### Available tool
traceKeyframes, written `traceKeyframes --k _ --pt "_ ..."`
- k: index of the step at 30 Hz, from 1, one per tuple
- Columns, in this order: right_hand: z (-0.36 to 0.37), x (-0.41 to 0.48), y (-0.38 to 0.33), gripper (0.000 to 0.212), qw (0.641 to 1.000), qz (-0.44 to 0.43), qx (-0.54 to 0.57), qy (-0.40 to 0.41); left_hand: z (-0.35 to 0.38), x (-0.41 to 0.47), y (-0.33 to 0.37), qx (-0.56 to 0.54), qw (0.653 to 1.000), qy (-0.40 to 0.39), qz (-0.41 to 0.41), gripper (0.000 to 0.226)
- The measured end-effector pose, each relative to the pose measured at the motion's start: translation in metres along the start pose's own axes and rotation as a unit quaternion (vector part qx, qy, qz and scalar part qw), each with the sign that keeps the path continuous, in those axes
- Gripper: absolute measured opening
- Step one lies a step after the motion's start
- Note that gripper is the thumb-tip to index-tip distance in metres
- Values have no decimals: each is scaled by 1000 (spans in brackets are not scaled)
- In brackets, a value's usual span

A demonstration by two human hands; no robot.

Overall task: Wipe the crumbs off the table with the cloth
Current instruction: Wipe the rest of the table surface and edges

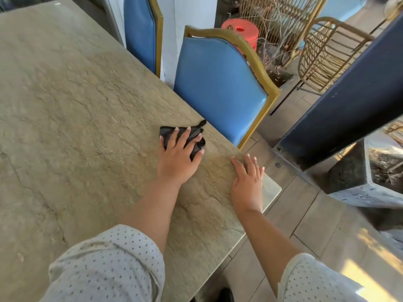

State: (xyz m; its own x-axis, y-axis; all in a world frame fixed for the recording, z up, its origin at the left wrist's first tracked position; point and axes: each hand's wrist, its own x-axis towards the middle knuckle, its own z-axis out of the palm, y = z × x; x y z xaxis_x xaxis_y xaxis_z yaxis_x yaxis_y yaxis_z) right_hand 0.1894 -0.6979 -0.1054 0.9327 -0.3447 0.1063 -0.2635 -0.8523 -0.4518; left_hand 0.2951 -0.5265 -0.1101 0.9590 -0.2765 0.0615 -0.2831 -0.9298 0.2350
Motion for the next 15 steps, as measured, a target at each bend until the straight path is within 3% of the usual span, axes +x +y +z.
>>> traceKeyframes --k 7,13,15 --pt "-6 3 10 57 992 15 123 4 13 -58 42 -2 994 51 100 48" --pt "-39 -5 30 57 974 28 211 -80 18 -131 80 -24 993 18 113 53" --pt "-44 -15 27 53 970 34 226 -81 11 -135 85 -88 992 8 86 54"
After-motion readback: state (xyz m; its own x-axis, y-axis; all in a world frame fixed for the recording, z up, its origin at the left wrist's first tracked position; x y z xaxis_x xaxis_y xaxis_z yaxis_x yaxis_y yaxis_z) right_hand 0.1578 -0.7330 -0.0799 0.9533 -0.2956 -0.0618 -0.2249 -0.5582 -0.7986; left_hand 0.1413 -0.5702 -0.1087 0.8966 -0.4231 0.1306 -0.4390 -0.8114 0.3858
